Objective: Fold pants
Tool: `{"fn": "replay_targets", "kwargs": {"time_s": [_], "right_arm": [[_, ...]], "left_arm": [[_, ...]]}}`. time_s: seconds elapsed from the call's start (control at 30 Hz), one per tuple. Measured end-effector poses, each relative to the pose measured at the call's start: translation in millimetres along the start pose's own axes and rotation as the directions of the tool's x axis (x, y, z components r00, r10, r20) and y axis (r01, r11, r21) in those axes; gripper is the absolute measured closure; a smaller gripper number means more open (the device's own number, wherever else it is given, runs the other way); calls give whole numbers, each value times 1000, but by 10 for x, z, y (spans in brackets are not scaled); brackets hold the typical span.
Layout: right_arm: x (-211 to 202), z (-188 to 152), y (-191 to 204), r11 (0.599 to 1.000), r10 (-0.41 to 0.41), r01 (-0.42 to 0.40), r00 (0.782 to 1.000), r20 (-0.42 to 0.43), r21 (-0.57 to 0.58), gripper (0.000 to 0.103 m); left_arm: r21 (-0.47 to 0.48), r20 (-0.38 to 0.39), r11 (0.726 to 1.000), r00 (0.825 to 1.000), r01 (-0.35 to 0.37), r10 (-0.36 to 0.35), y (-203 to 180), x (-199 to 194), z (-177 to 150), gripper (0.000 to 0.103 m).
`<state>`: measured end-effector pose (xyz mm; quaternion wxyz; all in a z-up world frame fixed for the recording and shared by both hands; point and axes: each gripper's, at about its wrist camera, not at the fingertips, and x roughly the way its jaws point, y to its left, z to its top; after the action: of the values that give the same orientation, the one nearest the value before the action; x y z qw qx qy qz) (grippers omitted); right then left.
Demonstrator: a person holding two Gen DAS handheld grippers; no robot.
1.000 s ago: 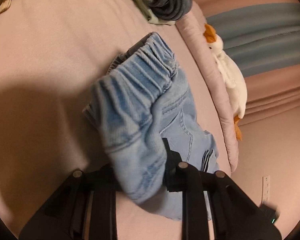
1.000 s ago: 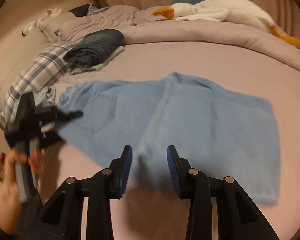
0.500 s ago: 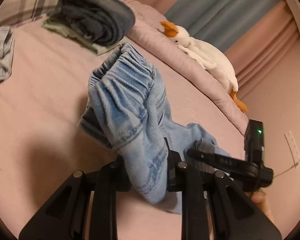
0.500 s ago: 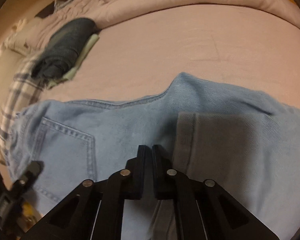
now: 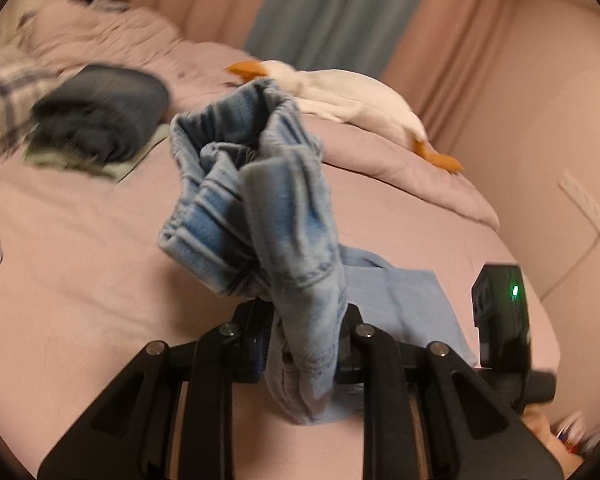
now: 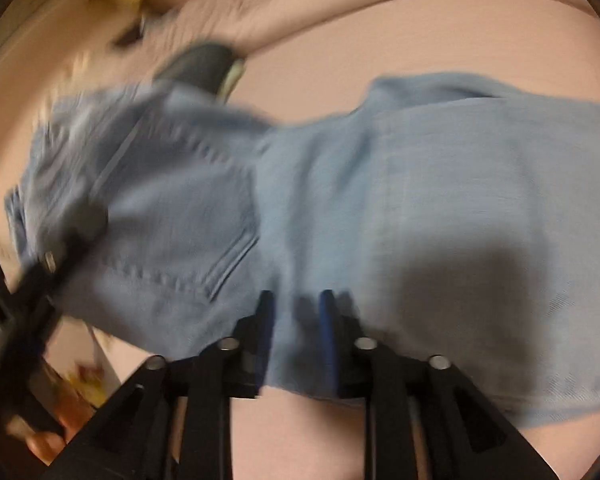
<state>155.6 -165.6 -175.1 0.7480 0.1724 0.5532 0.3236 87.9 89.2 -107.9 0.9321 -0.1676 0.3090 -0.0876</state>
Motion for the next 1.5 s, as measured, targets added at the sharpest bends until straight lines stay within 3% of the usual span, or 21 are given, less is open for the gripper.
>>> {"fn": "replay_targets", "kwargs": {"time_s": [0.1,0.13,0.17,0.2,0.3,0.33,0.4,0.47,0.5,0.57,0.67,0.73,0.8,0.83,0.87,1.0,1.13,1.2,1.27,1.43,1.5], "right_arm": [[-243,-49,-421,953,206,-220,974,91,206,62],[-333,-88,-577,916,261,-292,955,141,276,45],[-403,-113,-696,882,299,-344,937,183,322,38],[-475,-148,-858,811,372,-444,894,251,380,37],[-542,-253,-1127,626,493,-624,781,383,468,27],[-545,-247,-1152,605,500,-640,769,399,474,23],[-611,-239,-1224,591,506,-651,759,410,476,23],[-650,-131,-1321,568,510,-664,748,425,486,21],[-642,-111,-1351,568,509,-659,752,418,494,21],[-542,-57,-1265,614,455,-584,811,368,530,20],[-501,-1,-1184,641,456,-563,826,332,522,20],[-520,79,-1102,724,372,-469,883,285,506,20],[-504,141,-1038,802,283,-364,930,236,474,34],[-478,186,-946,855,215,-276,959,184,440,57],[-452,217,-933,879,170,-222,973,158,423,61],[-586,341,-643,942,99,-146,981,164,301,71],[-1173,415,-501,953,114,-194,942,315,233,72],[-1536,400,-504,967,71,-158,921,383,201,72],[-1689,361,-620,969,35,-129,916,399,212,72],[-1428,139,-1221,935,-74,-43,948,310,353,72],[-1213,45,-1436,904,-60,-61,962,266,423,72]], "left_arm": [[105,-10,994,1000,1,0,-290,81,-21,81],[155,-19,988,1000,3,0,-405,125,-36,80],[193,-28,981,1000,5,1,-488,161,-54,79],[238,-43,971,999,10,0,-585,213,-83,76],[313,-119,947,992,69,-32,-788,425,-191,59],[322,-150,942,987,95,-48,-831,503,-228,50],[327,-216,936,974,133,-63,-903,675,-314,43],[310,-261,938,962,157,-75,-893,769,-387,43],[293,-275,940,957,174,-91,-862,774,-418,43],[275,-276,944,955,182,-104,-788,717,-446,43],[241,-272,958,959,153,-85,-602,611,-508,41],[205,-272,971,960,125,-66,-457,545,-538,40],[175,-269,981,962,89,-39,-288,504,-574,40],[160,-264,985,964,72,-28,-218,469,-580,40],[139,-262,989,965,58,-20,-147,440,-585,40],[49,-245,998,969,27,-14,66,312,-554,40],[30,-222,999,975,17,-10,91,181,-515,37],[31,-218,999,976,22,-14,78,164,-514,37],[36,-221,999,975,26,-17,49,207,-504,37],[51,-276,998,961,40,-25,-129,473,-462,37],[65,-290,997,956,52,-31,-215,603,-389,37]]}}
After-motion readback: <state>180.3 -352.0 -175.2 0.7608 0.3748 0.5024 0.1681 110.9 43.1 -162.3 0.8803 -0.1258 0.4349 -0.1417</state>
